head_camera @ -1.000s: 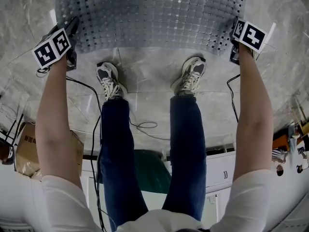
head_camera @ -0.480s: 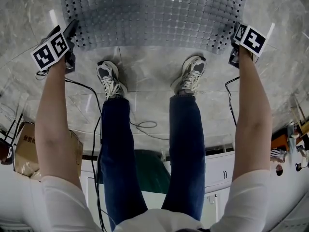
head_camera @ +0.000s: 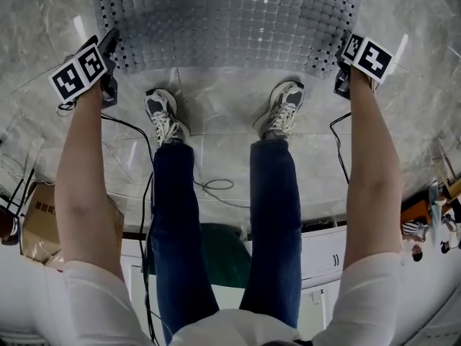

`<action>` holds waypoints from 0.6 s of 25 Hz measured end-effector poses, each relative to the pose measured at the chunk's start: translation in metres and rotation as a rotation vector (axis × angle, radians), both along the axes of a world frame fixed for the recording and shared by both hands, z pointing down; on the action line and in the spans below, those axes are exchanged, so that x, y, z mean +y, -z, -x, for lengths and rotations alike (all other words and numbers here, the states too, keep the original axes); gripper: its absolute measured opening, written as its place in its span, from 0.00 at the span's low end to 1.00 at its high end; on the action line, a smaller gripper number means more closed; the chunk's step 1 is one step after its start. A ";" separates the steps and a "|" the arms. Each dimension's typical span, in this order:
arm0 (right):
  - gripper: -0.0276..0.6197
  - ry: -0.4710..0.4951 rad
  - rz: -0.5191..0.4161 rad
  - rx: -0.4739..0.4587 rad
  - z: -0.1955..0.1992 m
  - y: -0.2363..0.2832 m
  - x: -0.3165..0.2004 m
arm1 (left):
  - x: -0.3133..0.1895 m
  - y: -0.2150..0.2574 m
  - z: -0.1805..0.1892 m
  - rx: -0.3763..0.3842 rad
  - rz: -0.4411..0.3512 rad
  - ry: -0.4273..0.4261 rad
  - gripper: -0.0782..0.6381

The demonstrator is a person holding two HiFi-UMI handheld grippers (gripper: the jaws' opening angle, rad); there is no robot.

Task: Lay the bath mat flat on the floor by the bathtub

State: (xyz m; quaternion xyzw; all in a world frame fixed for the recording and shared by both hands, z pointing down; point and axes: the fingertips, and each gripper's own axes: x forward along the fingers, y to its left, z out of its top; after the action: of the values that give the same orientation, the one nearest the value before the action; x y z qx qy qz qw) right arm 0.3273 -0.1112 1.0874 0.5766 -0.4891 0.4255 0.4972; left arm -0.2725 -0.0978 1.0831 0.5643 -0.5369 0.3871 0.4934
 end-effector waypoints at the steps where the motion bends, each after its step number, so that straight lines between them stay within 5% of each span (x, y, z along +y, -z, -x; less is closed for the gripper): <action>1: 0.20 -0.010 -0.005 -0.015 0.004 0.001 -0.001 | -0.001 0.002 -0.001 -0.005 0.000 0.002 0.37; 3: 0.14 -0.034 -0.008 -0.045 0.010 0.005 -0.002 | -0.001 0.007 -0.003 -0.016 -0.002 0.002 0.23; 15: 0.09 0.030 0.044 -0.086 0.041 0.033 -0.003 | -0.011 0.043 -0.021 0.011 -0.033 -0.024 0.18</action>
State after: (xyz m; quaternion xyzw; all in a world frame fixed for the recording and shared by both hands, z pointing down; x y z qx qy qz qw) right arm 0.2865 -0.1138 1.0545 0.5391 -0.5092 0.4532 0.4946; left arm -0.2514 -0.1084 1.0401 0.5809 -0.5335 0.3811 0.4824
